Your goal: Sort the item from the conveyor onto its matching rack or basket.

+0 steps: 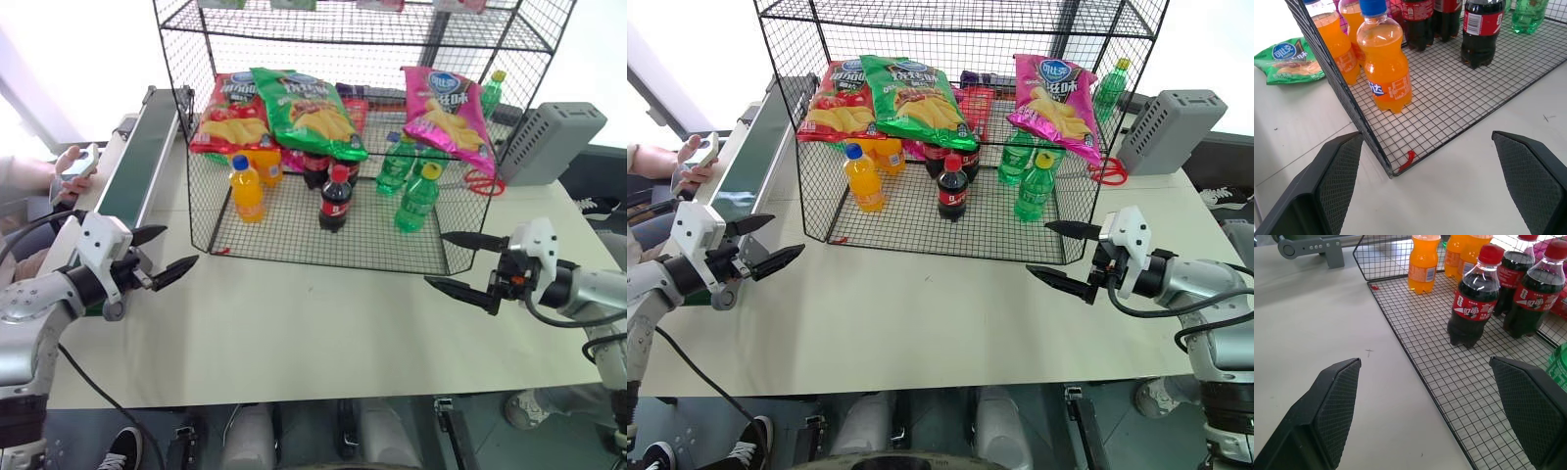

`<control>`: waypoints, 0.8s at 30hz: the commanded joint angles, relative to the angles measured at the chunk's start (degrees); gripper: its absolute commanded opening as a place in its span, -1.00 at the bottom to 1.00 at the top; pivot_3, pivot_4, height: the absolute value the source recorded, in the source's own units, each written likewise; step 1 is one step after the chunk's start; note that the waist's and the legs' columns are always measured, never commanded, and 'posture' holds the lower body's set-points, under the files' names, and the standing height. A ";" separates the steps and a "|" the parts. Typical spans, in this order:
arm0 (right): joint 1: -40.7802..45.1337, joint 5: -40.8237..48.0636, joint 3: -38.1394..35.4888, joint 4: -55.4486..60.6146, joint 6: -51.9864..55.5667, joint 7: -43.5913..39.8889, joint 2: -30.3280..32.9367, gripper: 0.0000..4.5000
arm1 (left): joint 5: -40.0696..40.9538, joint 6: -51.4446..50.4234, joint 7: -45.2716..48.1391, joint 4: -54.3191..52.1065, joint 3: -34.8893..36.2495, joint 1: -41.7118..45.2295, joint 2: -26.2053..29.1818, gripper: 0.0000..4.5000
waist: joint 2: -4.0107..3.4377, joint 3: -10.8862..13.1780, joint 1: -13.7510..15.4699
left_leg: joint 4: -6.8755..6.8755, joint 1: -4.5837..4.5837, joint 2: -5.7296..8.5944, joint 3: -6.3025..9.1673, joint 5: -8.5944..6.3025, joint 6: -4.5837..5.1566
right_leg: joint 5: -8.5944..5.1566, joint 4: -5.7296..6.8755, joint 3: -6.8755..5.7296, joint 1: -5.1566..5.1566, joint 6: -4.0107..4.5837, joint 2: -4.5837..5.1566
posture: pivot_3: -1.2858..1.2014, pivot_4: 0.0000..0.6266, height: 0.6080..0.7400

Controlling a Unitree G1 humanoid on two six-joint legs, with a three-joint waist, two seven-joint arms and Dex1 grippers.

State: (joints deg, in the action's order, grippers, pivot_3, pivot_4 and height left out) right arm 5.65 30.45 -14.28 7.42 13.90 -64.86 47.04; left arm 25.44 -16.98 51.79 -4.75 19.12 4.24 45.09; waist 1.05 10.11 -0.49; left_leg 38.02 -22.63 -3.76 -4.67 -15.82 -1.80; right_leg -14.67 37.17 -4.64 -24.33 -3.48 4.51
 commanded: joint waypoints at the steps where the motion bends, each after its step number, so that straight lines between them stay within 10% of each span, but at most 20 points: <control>1: 0.53 0.00 -0.71 0.21 -1.06 -0.14 -0.10 0.95 | -1.88 2.99 -1.59 -0.62 0.51 1.41 0.14 1.00 | 0.00 0.00 0.01 | 0.00 0.00 0.00 0.00 0.00 0.00 | 0.00 0.00 0.00 0.00 0.00 0.00 | 0.03 -0.52 1.00; 24: 1.57 -2.04 0.50 -2.00 -4.04 -0.19 -1.06 0.95 | -1.95 4.39 -0.60 -0.07 0.57 1.80 -0.44 1.00 | 0.00 0.00 -0.02 | 0.00 0.01 0.00 -0.01 0.00 0.00 | 0.00 0.02 0.00 0.00 -0.01 0.00 | 0.03 -0.52 1.00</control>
State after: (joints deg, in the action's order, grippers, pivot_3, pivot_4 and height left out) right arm 6.34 28.57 -13.40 5.33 11.27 -65.10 46.12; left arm 23.23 -13.98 51.05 -4.57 18.80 5.51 44.36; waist 1.05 10.11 -0.51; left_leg 38.02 -22.62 -3.75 -4.69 -15.82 -1.80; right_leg -14.66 37.19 -4.64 -24.33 -3.49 4.51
